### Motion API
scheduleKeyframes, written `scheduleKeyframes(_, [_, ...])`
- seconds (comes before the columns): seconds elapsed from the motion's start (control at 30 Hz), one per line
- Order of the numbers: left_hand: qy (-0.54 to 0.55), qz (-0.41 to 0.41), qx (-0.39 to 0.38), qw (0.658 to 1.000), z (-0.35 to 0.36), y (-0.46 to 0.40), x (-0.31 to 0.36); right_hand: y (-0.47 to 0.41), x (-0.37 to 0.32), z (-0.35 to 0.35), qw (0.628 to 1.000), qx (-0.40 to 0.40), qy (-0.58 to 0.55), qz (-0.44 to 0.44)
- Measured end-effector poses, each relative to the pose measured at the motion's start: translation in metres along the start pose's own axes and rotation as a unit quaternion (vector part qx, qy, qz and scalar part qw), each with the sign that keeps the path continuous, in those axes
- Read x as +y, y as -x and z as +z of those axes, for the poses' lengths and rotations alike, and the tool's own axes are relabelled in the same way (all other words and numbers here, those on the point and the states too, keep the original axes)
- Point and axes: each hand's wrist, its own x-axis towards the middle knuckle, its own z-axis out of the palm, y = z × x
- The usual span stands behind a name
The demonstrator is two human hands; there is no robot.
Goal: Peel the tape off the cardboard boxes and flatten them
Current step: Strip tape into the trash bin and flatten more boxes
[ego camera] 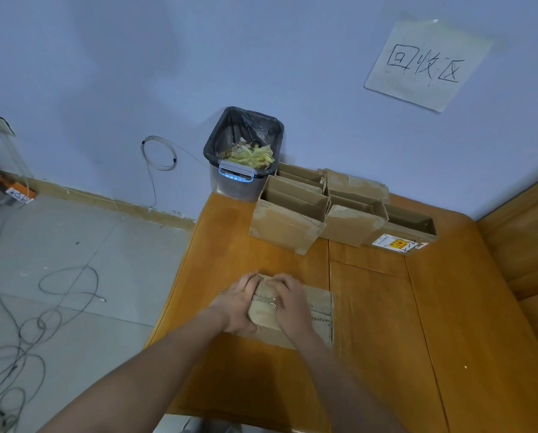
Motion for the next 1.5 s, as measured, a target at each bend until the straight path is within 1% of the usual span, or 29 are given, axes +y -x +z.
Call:
scheduleKeyframes(0.07, [-0.010,0.001,-0.012,1.000,0.001,0.000,-0.002,0.003,0.007,-0.001,0.993,-0.050,0.042,-0.095])
scheduleKeyframes(0.13, [-0.011,-0.002,-0.023,1.000,0.004,-0.002,-0.003,0.004,0.016,-0.006,0.976,-0.115,0.097,-0.154])
scheduleKeyframes(0.23, [-0.003,-0.012,-0.025,1.000,0.005,-0.004,-0.004,0.004,0.028,-0.012,0.946,-0.172,0.165,-0.222])
scheduleKeyframes(0.33, [-0.006,-0.006,-0.020,1.000,0.007,-0.005,-0.004,0.009,0.039,-0.015,0.923,-0.215,0.221,-0.229])
scheduleKeyframes(0.47, [-0.023,0.000,-0.010,1.000,0.007,-0.002,-0.006,0.013,0.050,-0.017,0.917,-0.245,0.243,-0.201])
scheduleKeyframes(0.6, [-0.036,0.002,-0.005,0.999,0.005,-0.001,-0.006,0.016,0.055,-0.020,0.921,-0.250,0.244,-0.175])
scheduleKeyframes(0.8, [-0.038,-0.002,-0.008,0.999,0.005,-0.001,-0.007,0.021,0.065,-0.029,0.917,-0.250,0.254,-0.178])
scheduleKeyframes(1.03, [-0.040,-0.004,0.001,0.999,0.007,-0.002,-0.009,0.032,0.086,-0.051,0.921,-0.247,0.236,-0.186])
scheduleKeyframes(1.1, [-0.044,0.000,0.003,0.999,0.006,-0.003,-0.008,0.036,0.091,-0.054,0.927,-0.242,0.219,-0.184])
scheduleKeyframes(1.17, [-0.056,0.001,0.005,0.998,0.005,-0.004,-0.004,0.038,0.089,-0.054,0.943,-0.214,0.182,-0.178])
scheduleKeyframes(1.27, [-0.094,0.000,0.007,0.996,0.005,-0.004,0.003,0.037,0.077,-0.050,0.968,-0.130,0.129,-0.172])
scheduleKeyframes(1.33, [-0.127,0.009,0.012,0.992,0.010,-0.005,0.009,0.035,0.069,-0.044,0.968,-0.093,0.136,-0.189])
scheduleKeyframes(1.37, [-0.142,0.016,0.016,0.990,0.012,-0.006,0.014,0.032,0.064,-0.040,0.963,-0.098,0.150,-0.202])
scheduleKeyframes(1.5, [-0.143,0.034,0.005,0.989,0.015,-0.020,0.026,0.022,0.057,-0.027,0.930,-0.187,0.217,-0.229])
